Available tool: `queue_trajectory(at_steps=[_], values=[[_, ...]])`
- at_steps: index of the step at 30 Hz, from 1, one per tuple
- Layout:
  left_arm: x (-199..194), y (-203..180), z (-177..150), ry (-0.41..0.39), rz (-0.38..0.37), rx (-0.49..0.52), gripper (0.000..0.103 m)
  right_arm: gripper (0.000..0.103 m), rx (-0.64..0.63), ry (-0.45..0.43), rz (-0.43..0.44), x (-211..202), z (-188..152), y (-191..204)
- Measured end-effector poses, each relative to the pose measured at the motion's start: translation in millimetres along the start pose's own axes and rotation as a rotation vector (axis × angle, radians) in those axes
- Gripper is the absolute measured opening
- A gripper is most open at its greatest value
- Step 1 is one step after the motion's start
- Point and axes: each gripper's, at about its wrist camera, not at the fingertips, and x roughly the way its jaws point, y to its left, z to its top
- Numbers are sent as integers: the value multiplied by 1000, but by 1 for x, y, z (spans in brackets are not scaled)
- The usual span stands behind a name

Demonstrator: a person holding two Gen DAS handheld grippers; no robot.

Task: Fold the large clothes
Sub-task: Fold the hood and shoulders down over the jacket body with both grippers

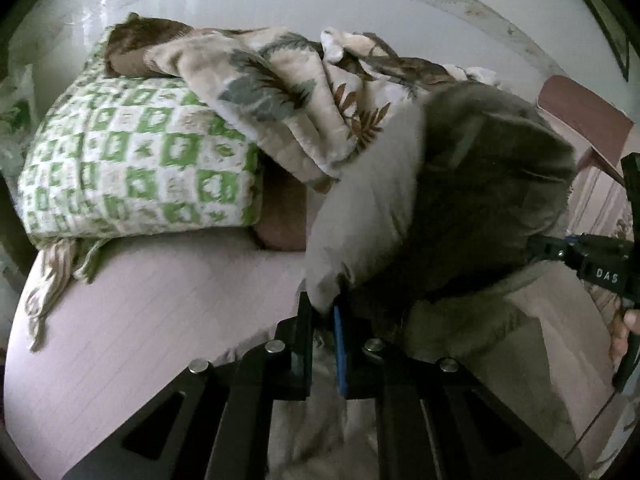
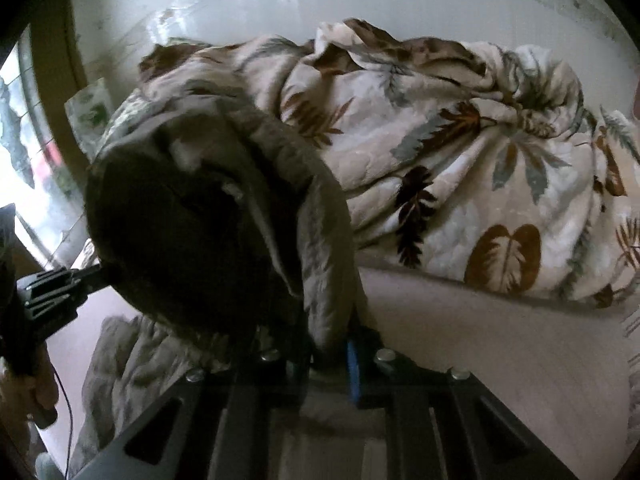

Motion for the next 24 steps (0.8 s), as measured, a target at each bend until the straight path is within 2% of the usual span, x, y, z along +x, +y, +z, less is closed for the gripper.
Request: queue_trajectory(at_steps=[3,10,15,17,20,24], values=[[-26,-4,-19,-10,2,12,9,15,-15,-9,11,-27,-16,3],[-85,-18,-65,-35,-30,60,8,14,-30,-42,98,-92,-75,17],[-119,-34,-119,-60,-26,146,3,14,-33,-29,154,-118,-128,26],[-122,-39,-138,-51,-21,171,3,14,-46,-2,164,-117,-157,32],[-103,-42,-165,19,6,188,3,14,-60,51,164,-100,-192,40],[-78,-33,-183,90,2,109,3,14,-65,123,139,-64,-217,47]])
